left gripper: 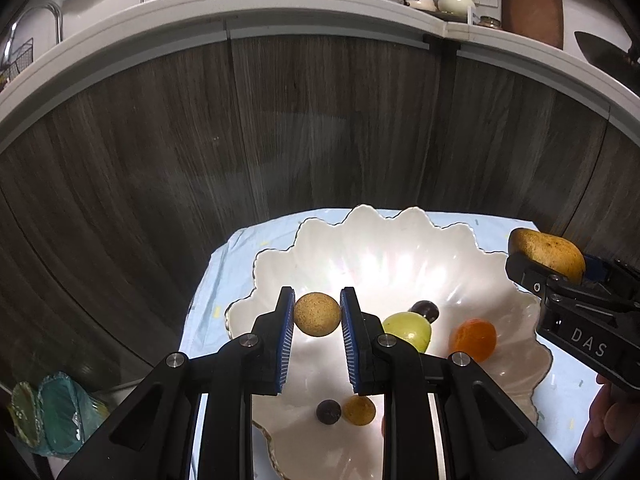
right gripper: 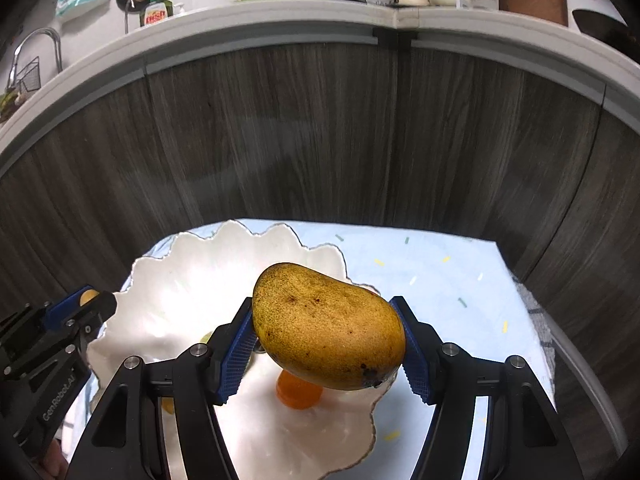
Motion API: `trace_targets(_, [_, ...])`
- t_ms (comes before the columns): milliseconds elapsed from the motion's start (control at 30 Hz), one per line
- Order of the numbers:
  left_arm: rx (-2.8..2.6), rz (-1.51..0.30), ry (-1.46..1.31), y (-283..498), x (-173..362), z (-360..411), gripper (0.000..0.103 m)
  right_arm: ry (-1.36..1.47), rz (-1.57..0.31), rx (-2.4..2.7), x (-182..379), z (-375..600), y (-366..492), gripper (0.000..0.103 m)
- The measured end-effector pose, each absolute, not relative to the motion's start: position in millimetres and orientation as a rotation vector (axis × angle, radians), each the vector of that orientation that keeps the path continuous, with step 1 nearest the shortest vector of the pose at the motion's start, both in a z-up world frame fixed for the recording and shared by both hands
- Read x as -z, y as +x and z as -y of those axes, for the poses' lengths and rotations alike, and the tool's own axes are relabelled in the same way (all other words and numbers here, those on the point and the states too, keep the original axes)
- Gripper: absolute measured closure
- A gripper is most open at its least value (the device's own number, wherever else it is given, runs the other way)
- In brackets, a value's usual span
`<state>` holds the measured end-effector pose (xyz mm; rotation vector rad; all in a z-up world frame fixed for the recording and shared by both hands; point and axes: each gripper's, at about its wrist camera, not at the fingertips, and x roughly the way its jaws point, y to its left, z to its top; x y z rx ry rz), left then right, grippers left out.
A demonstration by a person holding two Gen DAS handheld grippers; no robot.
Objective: Organize fruits
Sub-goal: 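Lift the brown fruit and mango over the white bowl with both tools, then open both tools to drop the brown fruit and mango into the bowl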
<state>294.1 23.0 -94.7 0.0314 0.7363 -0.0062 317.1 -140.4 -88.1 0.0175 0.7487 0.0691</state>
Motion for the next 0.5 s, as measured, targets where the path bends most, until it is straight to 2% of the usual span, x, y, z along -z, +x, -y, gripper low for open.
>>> trace_targets(400, [0.024, -0.764, 0.052, 303, 107, -18, 0.079, 0.020, -0.818, -0.072, 108, 139, 331, 0.037])
trace_targets(467, [0.027, -0.772, 0.053, 304, 109, -18, 0.075, 0.019, -0.821, -0.070, 108, 139, 332, 0.037])
trace_targets(500, [0.023, -0.774, 0.055, 305, 109, -18, 0.068, 0.020, -0.825, -0.069, 108, 139, 332, 0.037])
